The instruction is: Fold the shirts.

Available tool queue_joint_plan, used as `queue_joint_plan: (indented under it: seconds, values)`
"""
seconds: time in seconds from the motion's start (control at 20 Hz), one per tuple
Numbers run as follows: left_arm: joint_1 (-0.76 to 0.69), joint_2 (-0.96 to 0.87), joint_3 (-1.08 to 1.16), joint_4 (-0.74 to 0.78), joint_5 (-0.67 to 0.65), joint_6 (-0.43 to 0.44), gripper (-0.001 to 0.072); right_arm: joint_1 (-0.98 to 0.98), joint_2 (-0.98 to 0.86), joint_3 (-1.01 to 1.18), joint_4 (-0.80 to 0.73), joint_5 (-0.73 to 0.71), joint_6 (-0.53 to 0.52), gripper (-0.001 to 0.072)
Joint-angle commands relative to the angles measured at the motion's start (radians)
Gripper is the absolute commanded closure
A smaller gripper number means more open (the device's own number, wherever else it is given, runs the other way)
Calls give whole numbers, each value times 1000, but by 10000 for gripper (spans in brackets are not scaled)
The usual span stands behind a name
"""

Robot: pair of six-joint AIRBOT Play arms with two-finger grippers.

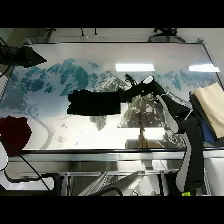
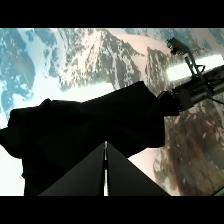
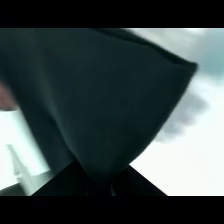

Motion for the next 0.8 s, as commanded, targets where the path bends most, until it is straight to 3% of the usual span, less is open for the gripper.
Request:
queue_joint_plan:
  seconds: [0.0, 0.2, 0.35, 0.5, 0.6, 0.75]
  values:
    - [0, -1, 0, 1, 0, -1, 691, -12, 63, 60, 128, 28, -88, 690]
    - [0, -1, -1, 1, 0, -1, 691, -157, 203, 281, 140, -66, -15, 692]
    - [0, -1, -1, 1, 2, -1, 692, -394, 304, 290, 150, -257, 43, 691]
    - [0, -1, -1, 0, 0, -1, 692, -669, 319, 290, 150, -340, 50, 691]
    - [0, -1, -1, 0, 1, -2, 691, -861, 320, 290, 151, -289, 151, 690]
    - [0, 0, -35, -2, 0, -5, 692, -1114, 334, 282, 92, -67, 281, 691]
